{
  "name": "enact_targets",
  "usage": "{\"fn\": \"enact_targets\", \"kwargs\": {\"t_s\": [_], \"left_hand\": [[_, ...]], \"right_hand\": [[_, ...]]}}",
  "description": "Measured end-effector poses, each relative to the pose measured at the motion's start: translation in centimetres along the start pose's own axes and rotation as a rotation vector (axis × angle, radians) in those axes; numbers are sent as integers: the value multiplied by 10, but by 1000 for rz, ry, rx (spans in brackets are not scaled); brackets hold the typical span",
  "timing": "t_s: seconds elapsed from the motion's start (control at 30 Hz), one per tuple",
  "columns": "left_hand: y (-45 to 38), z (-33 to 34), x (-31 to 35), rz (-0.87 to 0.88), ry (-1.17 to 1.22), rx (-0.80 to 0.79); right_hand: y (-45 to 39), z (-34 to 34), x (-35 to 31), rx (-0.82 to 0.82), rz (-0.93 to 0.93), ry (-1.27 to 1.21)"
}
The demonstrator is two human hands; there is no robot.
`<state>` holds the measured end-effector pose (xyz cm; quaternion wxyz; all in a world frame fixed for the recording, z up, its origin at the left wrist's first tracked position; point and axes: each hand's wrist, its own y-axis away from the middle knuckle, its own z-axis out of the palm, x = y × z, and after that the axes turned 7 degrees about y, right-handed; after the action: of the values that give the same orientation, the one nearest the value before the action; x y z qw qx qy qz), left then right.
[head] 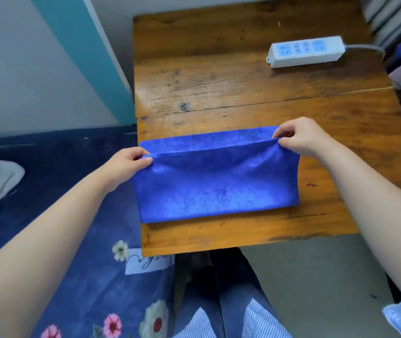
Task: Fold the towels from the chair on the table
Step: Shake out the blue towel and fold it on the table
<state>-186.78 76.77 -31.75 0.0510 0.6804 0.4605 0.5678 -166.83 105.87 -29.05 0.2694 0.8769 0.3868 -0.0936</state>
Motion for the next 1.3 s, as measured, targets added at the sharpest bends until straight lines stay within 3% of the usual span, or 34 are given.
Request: {"fn": "enact_targets", "kwargs": {"t_s": [0.2, 0.37, 0.7, 1.0, 1.2, 1.3], "left_hand": [[-22, -2, -2, -11, 294, 130], [-43, 3, -3, -30, 321, 217], [-80, 20, -6, -72, 100, 367], [-89, 20, -5, -36, -289, 412], [-76, 29, -7, -21, -367, 614], [-60, 47, -5, 187, -517, 657]], "right_hand": [[-23, 7, 4, 88, 30, -204], [-44, 14, 8, 103, 48, -273], [-77, 40, 11, 112, 82, -45], [-85, 48, 12, 77, 113, 148], [-71, 52, 15, 270, 228, 62], [-52, 61, 10, 403, 172, 152]]}}
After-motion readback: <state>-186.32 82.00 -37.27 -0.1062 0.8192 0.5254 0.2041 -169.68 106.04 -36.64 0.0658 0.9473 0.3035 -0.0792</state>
